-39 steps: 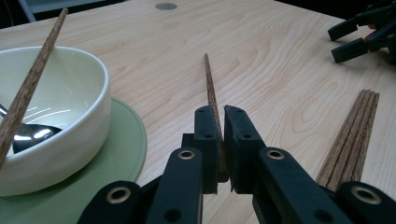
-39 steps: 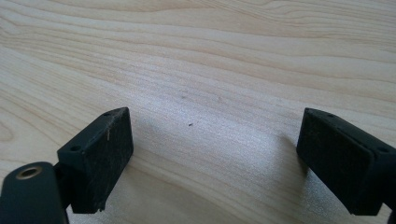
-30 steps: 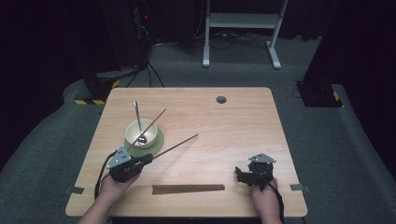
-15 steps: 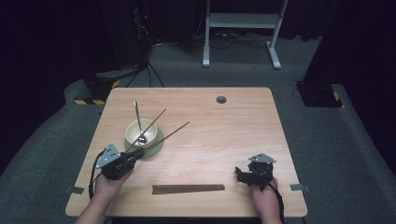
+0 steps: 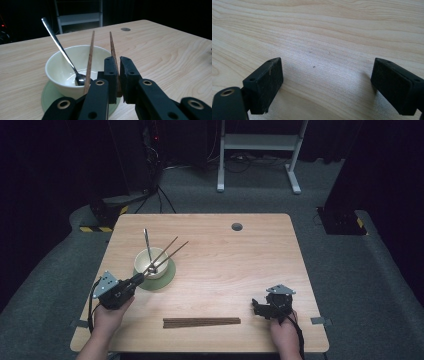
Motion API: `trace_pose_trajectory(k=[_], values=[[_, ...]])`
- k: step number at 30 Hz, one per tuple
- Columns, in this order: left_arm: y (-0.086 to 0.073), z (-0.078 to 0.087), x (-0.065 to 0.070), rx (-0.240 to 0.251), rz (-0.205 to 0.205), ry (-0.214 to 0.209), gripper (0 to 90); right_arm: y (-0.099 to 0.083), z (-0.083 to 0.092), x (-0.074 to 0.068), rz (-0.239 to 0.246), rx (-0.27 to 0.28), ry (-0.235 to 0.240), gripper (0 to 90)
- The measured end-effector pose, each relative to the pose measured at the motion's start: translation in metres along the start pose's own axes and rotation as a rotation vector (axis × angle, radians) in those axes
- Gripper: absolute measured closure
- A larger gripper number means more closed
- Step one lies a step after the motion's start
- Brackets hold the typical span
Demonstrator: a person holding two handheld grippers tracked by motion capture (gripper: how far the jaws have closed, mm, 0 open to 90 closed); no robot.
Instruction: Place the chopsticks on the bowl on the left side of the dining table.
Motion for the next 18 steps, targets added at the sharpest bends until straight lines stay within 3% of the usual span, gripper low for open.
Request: trace_pose_trajectory(k=[18], values=[[-0.0014, 0.0039, -0.0106, 0.003, 0.014, 0.050, 83.7, 0.0000, 0.0000, -0.0002, -0.003, 0.000, 0.000, 10.8]])
Point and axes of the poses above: each handheld gripper's, and its own axes: z roughly backward along the jaws, y roughly out of its top, x roughly to its right, the point moved 8 cm from there along -z, roughly forward along the jaws, and after that the axes turned 11 degrees about -z, right-handed, at the moved point
